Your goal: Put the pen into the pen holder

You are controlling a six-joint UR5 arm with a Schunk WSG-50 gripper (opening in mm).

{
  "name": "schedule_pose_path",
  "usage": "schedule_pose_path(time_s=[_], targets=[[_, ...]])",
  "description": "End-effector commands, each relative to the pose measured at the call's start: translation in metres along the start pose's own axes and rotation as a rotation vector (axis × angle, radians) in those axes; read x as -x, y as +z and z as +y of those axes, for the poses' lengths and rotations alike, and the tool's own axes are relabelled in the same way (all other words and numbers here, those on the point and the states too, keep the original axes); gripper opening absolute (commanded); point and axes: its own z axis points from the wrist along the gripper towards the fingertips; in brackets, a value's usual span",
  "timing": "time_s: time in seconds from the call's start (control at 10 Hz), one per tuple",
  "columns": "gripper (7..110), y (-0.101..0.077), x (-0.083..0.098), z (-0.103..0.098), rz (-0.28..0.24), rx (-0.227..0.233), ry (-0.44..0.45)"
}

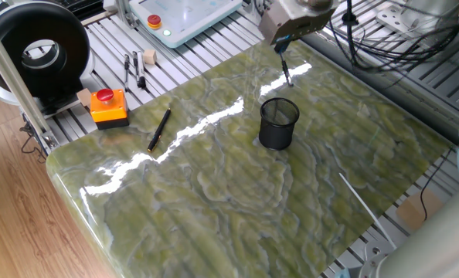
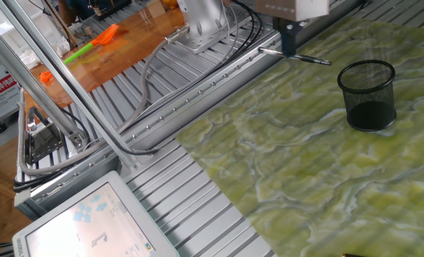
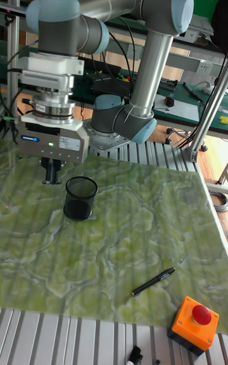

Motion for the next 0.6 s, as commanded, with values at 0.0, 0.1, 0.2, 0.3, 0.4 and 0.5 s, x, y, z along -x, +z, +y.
schedule_pose_path(time_s=[0.0, 0.1, 0.2, 0.3, 0.4, 0.5], targets=[[7, -0.005, 0.019, -0.019, -0.011, 0.019, 0.000], [7, -0.005, 0.021, -0.018, -0.018, 0.025, 0.032], [7, -0.005, 0.020, -0.015, -0.015, 0.034, 0.060], [7, -0.005, 0.022, -0.012, -0.019, 0.049, 0.109], [7, -0.006, 0.026, -0.005, -0.032, 0.078, 0.169], [7, 0.000, 0.018, 0.005, -0.043, 0.083, 0.194]])
